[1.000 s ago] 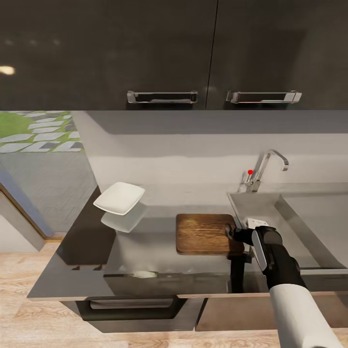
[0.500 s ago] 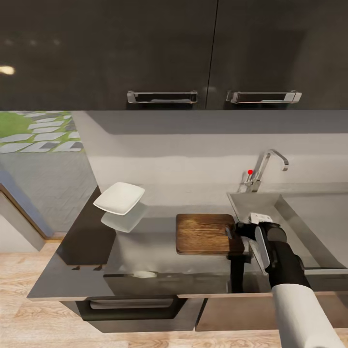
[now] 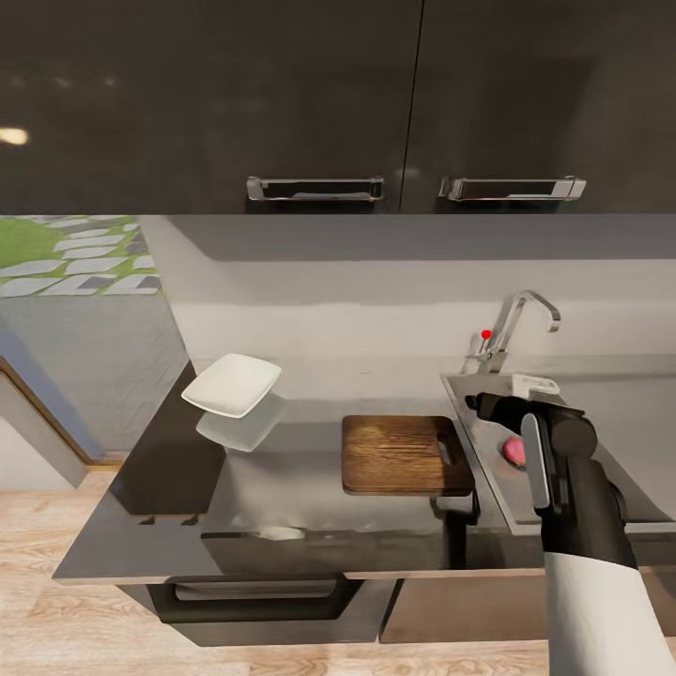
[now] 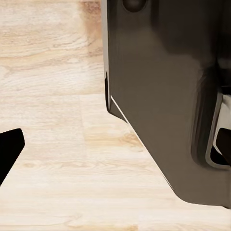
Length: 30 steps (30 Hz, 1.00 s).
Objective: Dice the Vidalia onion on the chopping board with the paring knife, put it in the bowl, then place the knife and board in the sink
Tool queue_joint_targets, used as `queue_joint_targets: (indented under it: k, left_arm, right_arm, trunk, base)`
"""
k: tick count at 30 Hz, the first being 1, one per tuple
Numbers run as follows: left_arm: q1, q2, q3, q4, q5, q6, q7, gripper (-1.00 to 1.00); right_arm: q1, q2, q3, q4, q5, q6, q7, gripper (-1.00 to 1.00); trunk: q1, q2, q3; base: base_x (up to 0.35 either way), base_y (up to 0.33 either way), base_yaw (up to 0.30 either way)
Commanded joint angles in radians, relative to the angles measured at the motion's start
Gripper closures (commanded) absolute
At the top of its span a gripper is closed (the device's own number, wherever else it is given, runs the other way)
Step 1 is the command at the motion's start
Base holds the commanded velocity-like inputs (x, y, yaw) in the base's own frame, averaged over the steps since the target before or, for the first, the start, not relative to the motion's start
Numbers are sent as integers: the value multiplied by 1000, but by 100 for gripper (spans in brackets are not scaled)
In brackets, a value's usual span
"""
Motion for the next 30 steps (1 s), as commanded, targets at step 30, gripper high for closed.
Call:
queue_joint_targets:
  k: [30]
  left_arm:
    - [-1, -1, -1, 2, -1, -6, 0, -100]
  right_arm:
    - [0, 5, 2, 5, -1, 6, -2, -100]
  trunk:
    - [1, -2, -2]
  base:
    - [-238, 0, 0]
